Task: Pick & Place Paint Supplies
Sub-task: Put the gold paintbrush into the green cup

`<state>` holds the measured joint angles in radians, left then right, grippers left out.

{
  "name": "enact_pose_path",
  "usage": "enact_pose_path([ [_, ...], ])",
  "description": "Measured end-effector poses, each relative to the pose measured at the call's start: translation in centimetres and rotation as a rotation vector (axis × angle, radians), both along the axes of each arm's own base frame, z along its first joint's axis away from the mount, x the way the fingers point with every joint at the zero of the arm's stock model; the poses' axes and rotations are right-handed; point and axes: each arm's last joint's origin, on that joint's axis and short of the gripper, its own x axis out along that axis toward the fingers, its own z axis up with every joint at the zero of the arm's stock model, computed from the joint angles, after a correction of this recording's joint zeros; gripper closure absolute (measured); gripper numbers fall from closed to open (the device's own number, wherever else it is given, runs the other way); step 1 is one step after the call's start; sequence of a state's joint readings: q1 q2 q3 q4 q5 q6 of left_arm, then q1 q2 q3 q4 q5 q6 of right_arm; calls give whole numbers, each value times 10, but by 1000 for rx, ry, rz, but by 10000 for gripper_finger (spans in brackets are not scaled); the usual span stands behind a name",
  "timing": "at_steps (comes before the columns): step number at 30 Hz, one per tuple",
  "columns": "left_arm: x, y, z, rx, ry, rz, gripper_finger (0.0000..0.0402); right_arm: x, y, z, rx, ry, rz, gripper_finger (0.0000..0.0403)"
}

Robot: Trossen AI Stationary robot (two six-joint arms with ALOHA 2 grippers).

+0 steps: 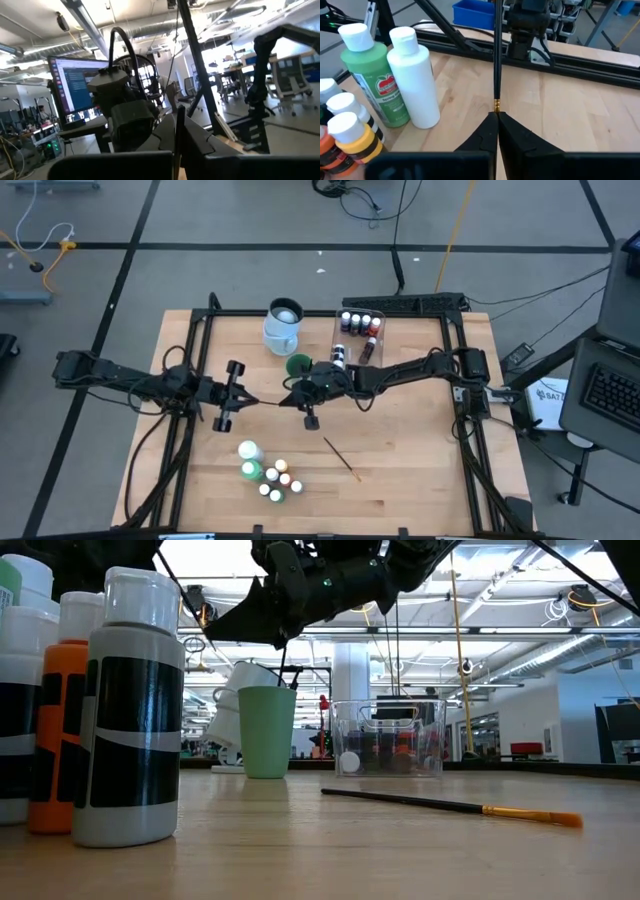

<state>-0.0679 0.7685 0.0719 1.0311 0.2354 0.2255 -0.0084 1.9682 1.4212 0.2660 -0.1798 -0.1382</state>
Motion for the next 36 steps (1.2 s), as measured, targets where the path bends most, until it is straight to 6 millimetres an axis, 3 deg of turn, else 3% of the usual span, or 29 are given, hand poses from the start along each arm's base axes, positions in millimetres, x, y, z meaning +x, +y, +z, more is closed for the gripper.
enact_pose_path([
  [4,1,0,-2,20,13,4,399,-2,5,-3,-9,42,-17,370],
  [9,1,0,-3,24,26,23,400,-16,14,20,-64,60,-97,307],
  [13,1,1,-3,16,27,55,400,-48,29,53,-169,-11,-208,275],
  [18,2,2,-3,13,33,70,400,-118,48,87,-144,-134,-211,285],
  [21,2,3,-3,-10,36,120,401,-163,56,74,-74,-168,-178,328],
  [24,2,5,-3,-53,43,182,401,-202,61,42,-37,-221,-155,387],
  [27,2,6,-3,-66,41,219,401,-231,61,12,-3,-301,-161,392],
  [32,9,13,17,-112,-7,387,401,-252,52,-13,-34,-389,-179,401],
  [36,37,19,46,-82,110,416,401,-253,47,-25,-106,-377,-185,399],
])
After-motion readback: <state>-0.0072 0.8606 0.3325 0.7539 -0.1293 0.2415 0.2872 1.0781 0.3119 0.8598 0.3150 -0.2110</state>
